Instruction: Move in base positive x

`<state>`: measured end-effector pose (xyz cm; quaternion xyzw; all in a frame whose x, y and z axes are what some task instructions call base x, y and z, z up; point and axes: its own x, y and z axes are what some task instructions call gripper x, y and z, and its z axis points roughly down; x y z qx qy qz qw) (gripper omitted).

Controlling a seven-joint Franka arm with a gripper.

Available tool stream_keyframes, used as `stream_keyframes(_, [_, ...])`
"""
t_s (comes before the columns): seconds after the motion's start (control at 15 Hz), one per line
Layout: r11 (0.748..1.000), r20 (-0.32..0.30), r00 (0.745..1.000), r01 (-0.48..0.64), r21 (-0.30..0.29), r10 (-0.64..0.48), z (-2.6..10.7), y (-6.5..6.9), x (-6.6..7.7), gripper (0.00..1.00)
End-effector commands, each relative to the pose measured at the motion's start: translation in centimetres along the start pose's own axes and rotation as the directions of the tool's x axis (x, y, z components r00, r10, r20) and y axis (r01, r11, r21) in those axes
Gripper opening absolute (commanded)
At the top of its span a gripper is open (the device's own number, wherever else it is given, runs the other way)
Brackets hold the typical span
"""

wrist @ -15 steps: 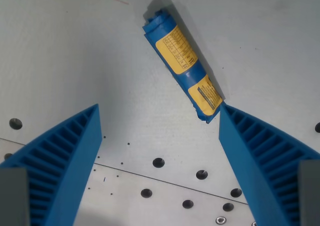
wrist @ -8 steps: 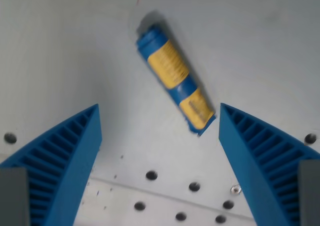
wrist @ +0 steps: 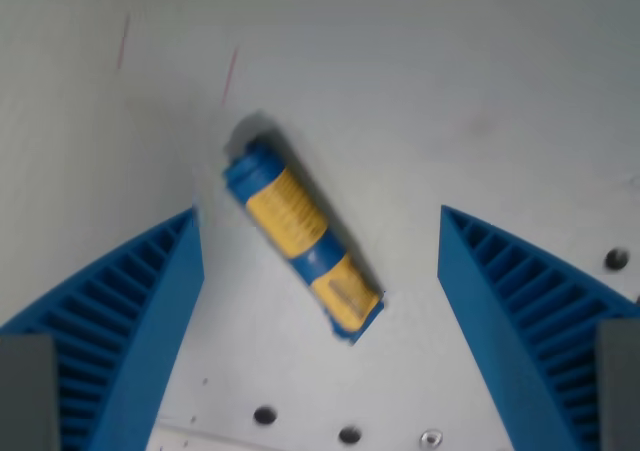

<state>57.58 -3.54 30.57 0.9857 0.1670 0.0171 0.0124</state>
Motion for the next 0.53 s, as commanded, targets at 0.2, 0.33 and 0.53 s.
stream_keyframes(0.2, [0.999,0.035,0.999,0.013,0.029,-0.014,-0.1,2.0,2.6,1.00])
stream_keyframes(0.33, [0.999,0.035,0.999,0.013,0.029,-0.014,0.1,2.6,3.6,1.00])
stream_keyframes(0.53, [0.999,0.035,0.999,0.013,0.029,-0.014,0.3,3.6,5.1,1.00])
